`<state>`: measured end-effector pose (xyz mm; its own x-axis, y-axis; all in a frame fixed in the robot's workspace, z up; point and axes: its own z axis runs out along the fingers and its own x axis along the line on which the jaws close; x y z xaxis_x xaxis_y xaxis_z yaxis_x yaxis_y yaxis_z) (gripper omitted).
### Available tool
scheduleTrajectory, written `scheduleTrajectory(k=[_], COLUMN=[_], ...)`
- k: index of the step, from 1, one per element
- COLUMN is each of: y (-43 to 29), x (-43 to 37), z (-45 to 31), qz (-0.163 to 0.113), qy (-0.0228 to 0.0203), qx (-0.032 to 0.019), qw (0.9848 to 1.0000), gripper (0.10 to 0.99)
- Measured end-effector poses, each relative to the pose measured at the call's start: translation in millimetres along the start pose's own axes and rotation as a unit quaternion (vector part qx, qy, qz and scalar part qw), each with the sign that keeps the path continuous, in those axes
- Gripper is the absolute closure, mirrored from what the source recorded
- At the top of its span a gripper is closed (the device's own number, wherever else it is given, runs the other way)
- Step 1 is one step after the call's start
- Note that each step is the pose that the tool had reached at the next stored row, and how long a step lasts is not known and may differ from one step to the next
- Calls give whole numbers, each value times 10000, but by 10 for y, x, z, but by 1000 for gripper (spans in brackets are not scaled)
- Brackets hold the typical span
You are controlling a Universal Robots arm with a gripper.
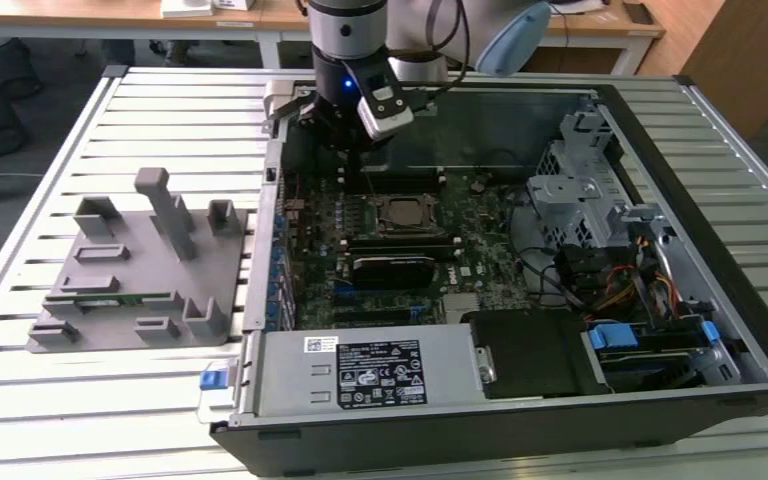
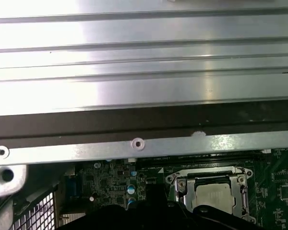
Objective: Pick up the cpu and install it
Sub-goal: 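Install the first cpu locking lever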
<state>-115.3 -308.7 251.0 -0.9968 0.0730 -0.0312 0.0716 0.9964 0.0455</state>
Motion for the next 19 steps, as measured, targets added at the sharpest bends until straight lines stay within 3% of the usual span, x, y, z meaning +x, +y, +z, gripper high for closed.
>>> scheduleTrajectory(k=[5,10,14,17,18,19], y=[9,28,28,12,1,-8], x=[-84,-313,-320,-321,-326,-330], z=[3,11,11,11,12,13], qz=[1,2,2,8,10,10], qy=[3,31,35,50,53,53], qx=[-11,-13,-24,-234,-276,-285], qw=[10000,10000,10000,9997,9996,9996], gripper=[980,980,980,980,980,980])
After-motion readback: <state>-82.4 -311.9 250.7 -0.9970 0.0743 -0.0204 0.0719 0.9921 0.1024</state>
